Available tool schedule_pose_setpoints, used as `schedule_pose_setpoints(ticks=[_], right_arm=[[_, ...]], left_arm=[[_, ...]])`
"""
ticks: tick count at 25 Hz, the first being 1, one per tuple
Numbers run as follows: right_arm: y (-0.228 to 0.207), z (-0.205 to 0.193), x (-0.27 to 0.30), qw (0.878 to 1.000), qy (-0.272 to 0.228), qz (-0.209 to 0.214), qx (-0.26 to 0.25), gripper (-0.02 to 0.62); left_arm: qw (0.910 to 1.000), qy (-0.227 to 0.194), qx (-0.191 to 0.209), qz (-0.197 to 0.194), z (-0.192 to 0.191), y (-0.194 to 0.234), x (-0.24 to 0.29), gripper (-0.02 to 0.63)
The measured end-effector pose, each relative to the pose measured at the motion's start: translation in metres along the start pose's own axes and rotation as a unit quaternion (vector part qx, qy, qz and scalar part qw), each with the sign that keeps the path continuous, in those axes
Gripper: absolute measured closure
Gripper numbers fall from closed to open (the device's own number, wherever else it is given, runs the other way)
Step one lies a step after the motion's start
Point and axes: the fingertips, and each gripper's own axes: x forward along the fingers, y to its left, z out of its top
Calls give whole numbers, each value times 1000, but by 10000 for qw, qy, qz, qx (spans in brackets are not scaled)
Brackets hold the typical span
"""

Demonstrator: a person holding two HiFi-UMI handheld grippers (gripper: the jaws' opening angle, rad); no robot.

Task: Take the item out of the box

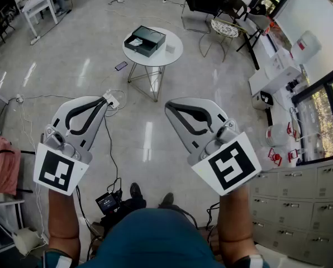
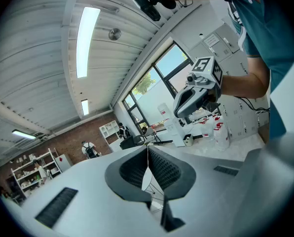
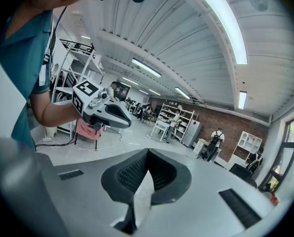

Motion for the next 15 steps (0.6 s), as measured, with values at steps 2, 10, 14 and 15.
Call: schedule_pose_setpoints(ticks=[2,10,14,15], right_arm=[[0,2,1,10000,-4,-6,3,558],[4,8,15,10000,33,-77,27,558],[9,15,26,9999,-39,-133,67,557],[10,17,29,9998,-66,-146,93,557]], left_arm=[[10000,-1,-28,-5,-1,1,-1,586],[10000,-37,-30,-80,-12,10,-8,585],[9999,-85,-69,-106,-19,16,-15,586],[9999,-97,-75,-117,-21,18,-16,586]])
